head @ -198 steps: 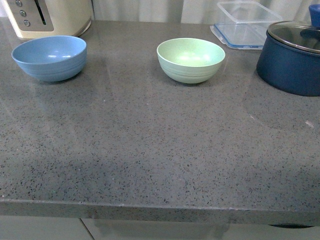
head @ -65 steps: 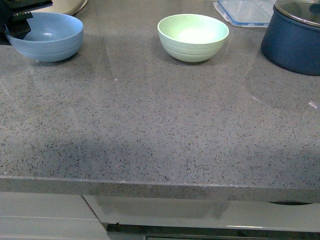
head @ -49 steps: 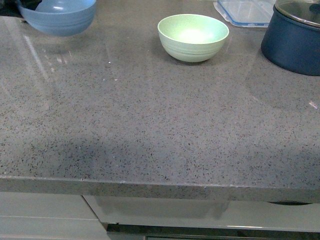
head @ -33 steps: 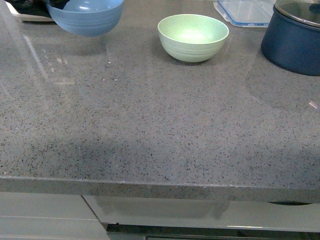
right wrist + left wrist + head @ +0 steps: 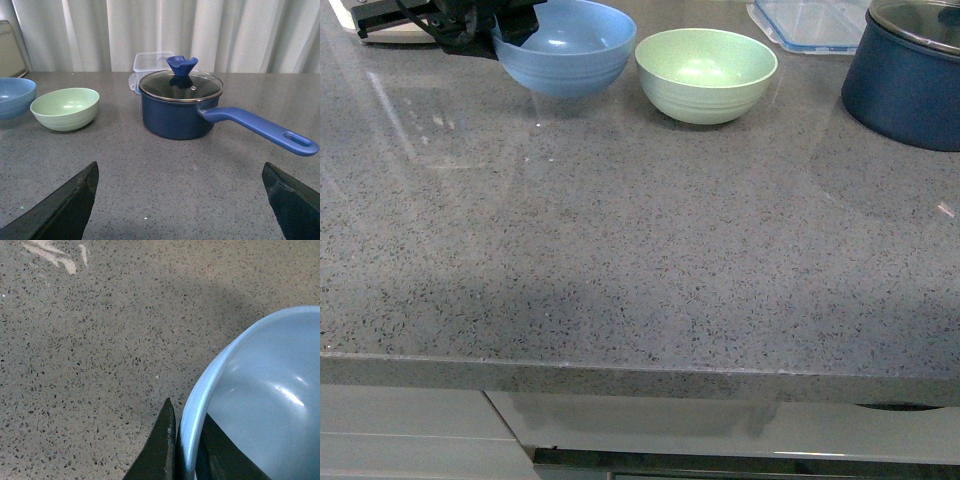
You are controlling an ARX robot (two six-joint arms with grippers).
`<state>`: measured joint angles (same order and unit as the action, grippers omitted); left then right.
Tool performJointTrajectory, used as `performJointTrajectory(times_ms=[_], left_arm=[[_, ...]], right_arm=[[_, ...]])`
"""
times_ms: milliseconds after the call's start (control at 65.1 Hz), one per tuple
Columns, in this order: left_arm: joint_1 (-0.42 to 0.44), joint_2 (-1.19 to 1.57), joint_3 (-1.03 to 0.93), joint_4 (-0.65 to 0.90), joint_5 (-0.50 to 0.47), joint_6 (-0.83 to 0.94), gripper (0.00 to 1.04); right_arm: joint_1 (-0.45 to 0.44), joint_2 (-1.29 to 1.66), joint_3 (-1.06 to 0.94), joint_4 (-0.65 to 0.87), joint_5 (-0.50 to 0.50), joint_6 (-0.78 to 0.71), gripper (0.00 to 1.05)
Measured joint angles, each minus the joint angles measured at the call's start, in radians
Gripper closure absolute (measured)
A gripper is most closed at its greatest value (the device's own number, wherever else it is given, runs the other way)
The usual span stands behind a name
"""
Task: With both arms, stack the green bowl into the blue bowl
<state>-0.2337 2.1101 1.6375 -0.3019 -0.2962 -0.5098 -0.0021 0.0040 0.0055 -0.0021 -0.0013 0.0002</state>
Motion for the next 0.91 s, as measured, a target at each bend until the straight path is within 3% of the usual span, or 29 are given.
performJointTrajectory(times_ms=[461,737,906], left_arm=[[-0.005,0.048,0.038,-0.02,-0.022,-0.001,0.98],[-0.004,0.052,0.038,-0.03,-0.049,-0.016,0.58],[0.005,0.04,0.008,-0.012,-0.079,-0.005,0.22]], right_arm=[[0.0,0.0,0.0,0.0,0.0,0.0,0.1],[0.0,0.0,0.0,0.0,0.0,0.0,0.1],[0.0,0.0,0.0,0.0,0.0,0.0,0.1]])
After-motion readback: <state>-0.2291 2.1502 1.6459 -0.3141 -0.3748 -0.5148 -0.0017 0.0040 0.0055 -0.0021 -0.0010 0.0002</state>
